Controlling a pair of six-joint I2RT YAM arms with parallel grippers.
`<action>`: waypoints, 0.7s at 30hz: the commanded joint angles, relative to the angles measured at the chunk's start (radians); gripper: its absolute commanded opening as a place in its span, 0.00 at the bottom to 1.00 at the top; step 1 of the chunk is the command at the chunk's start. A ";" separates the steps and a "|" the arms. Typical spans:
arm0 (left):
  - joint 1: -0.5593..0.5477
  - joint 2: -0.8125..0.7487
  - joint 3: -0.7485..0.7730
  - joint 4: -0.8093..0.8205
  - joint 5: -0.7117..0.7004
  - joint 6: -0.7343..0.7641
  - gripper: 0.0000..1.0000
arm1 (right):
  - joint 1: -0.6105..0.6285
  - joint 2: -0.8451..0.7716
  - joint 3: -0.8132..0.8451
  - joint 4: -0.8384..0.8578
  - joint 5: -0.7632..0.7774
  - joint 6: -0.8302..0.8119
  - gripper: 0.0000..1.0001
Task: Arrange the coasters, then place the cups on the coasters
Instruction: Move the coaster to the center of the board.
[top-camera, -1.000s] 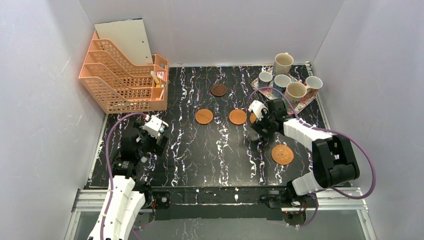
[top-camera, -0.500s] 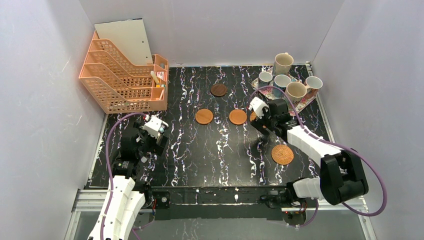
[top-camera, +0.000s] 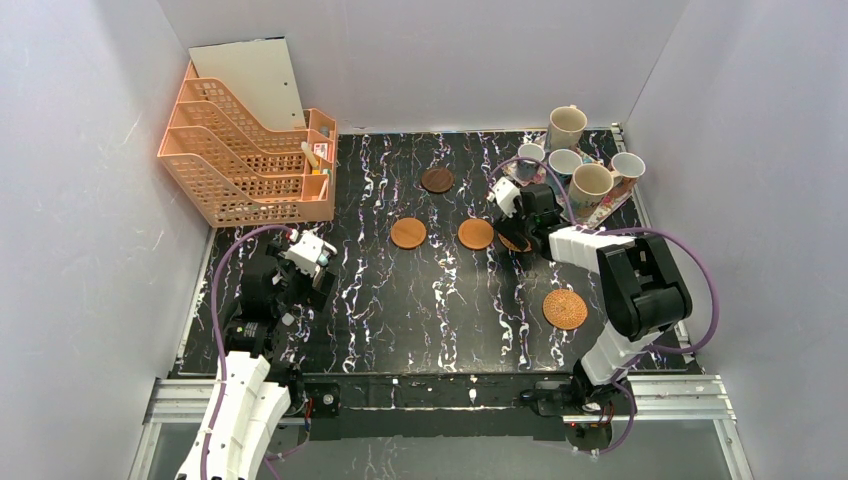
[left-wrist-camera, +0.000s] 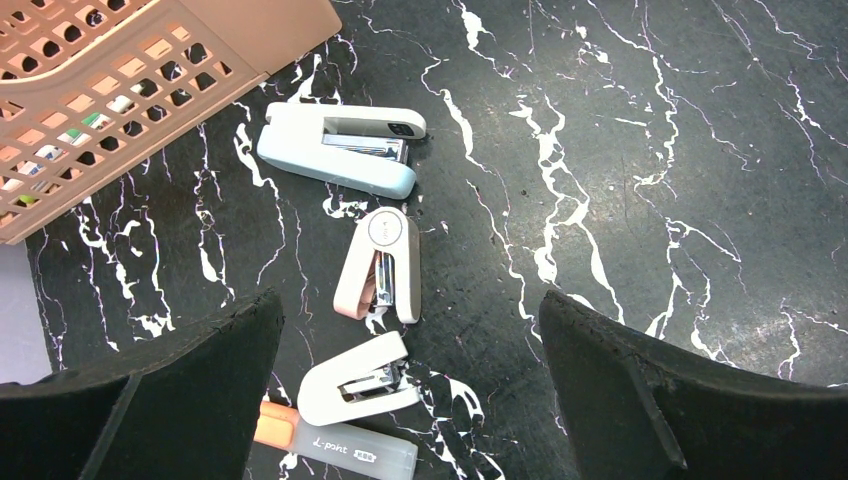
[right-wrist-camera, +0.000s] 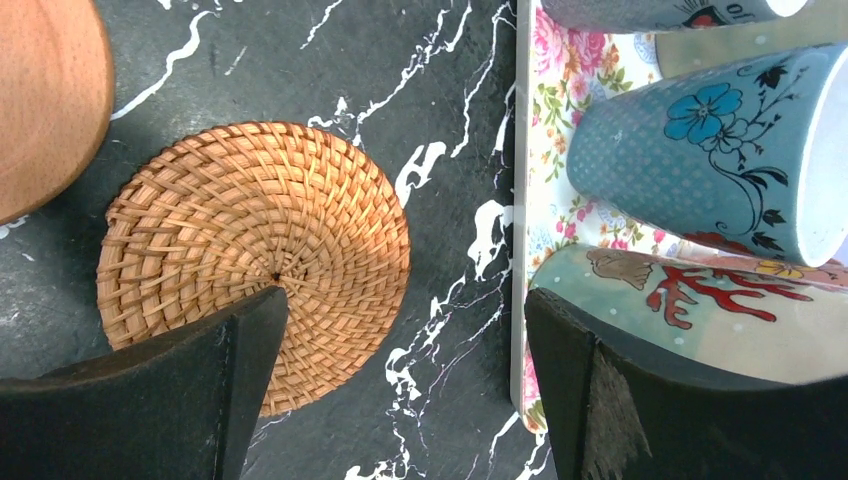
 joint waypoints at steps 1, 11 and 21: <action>0.007 -0.005 -0.004 0.001 0.000 -0.006 0.98 | -0.006 0.008 0.006 -0.110 -0.063 -0.032 0.98; 0.006 0.000 -0.002 -0.002 0.007 -0.004 0.98 | 0.005 -0.055 -0.071 -0.416 -0.145 -0.150 0.97; 0.008 -0.001 -0.002 -0.002 0.006 -0.004 0.98 | 0.196 -0.272 -0.207 -0.554 -0.239 -0.171 0.97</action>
